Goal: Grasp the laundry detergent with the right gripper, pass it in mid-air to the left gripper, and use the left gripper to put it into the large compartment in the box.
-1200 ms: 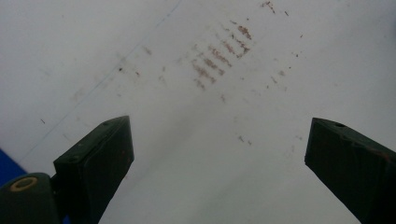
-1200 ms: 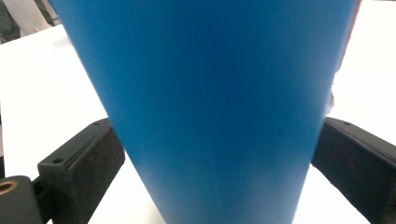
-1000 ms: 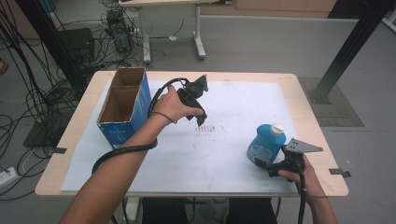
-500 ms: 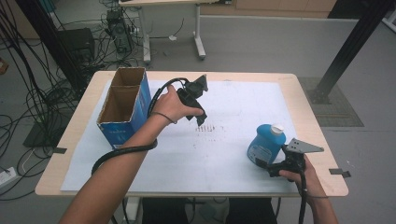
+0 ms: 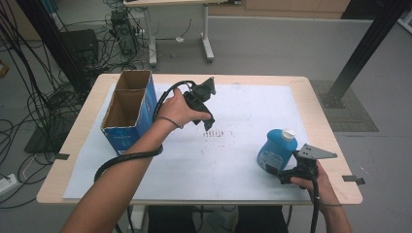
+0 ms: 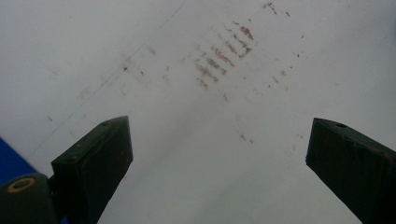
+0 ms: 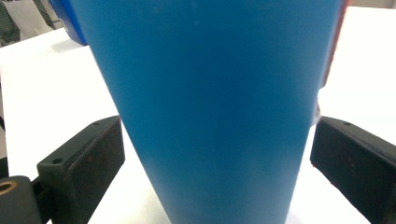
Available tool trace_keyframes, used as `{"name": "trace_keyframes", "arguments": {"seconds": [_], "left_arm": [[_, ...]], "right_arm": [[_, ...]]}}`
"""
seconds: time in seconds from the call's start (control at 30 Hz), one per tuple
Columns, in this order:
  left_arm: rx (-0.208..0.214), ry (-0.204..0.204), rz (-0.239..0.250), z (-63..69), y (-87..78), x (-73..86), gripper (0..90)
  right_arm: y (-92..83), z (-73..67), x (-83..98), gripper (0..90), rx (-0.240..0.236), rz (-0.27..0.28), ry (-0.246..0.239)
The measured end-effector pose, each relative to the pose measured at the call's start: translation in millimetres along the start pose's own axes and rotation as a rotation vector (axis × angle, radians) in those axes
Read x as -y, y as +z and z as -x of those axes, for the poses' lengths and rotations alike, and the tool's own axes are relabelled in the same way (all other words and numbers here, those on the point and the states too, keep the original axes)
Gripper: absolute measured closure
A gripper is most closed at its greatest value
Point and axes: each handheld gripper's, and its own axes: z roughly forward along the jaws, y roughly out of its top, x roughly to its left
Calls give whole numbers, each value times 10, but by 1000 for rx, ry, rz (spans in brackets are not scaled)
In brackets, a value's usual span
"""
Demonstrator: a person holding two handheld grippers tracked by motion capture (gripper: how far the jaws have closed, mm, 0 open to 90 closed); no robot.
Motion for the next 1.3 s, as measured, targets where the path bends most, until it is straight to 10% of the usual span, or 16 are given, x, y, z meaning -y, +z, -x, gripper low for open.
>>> {"name": "trace_keyframes", "arguments": {"seconds": [1.3], "left_arm": [[-4,-2,5,10,-17,-10,77]], "right_arm": [[-4,5,5,32,-1,3,4]]}}
